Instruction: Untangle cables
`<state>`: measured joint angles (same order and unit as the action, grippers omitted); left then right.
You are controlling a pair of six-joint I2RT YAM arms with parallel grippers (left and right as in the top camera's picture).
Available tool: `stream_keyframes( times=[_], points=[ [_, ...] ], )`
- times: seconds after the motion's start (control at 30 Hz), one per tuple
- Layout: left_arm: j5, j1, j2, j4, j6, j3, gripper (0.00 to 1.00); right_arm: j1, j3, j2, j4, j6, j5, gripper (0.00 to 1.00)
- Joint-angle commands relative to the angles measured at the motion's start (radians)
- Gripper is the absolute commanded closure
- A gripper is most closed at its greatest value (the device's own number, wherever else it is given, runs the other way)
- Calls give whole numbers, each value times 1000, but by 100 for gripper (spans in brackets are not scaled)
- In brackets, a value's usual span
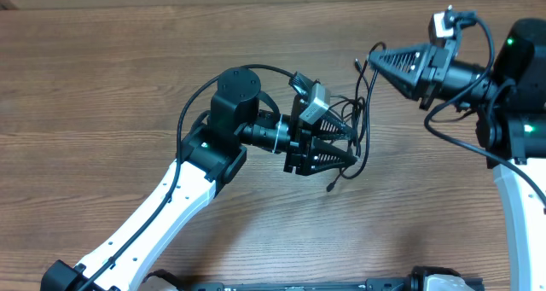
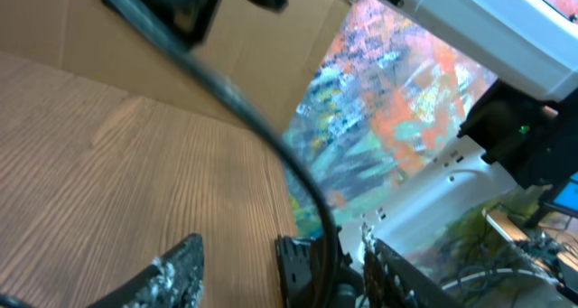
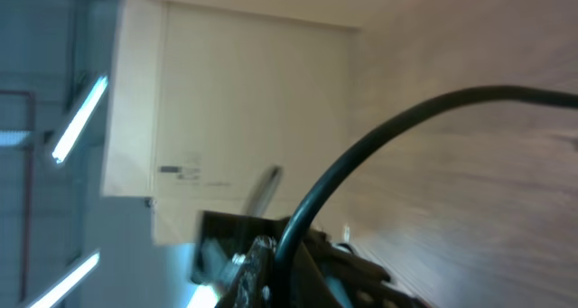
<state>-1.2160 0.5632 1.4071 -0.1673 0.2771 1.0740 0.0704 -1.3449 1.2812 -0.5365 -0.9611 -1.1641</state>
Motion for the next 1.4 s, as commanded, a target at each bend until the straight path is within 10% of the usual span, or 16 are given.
stream_keyframes(
  times=[0.0, 0.43, 0.83, 1.1, 1.37],
  points=[
    [-7, -8, -7, -2, -24, 9, 41, -21, -3, -8, -159, 241, 133, 96],
    [-14, -72, -7, -2, -14, 9, 48, -332, -3, 12, -418, 282, 706, 96],
    [-159, -230, -9, -16, 37, 9, 51, -496, -3, 158, -443, 256, 814, 96],
    [-164, -294, -9, -16, 41, 9, 46, -492, -4, 193, -426, 311, 800, 37],
    [-165, -294, -9, -16, 41, 9, 46, -405, -6, 192, -407, 308, 805, 28]
  ],
)
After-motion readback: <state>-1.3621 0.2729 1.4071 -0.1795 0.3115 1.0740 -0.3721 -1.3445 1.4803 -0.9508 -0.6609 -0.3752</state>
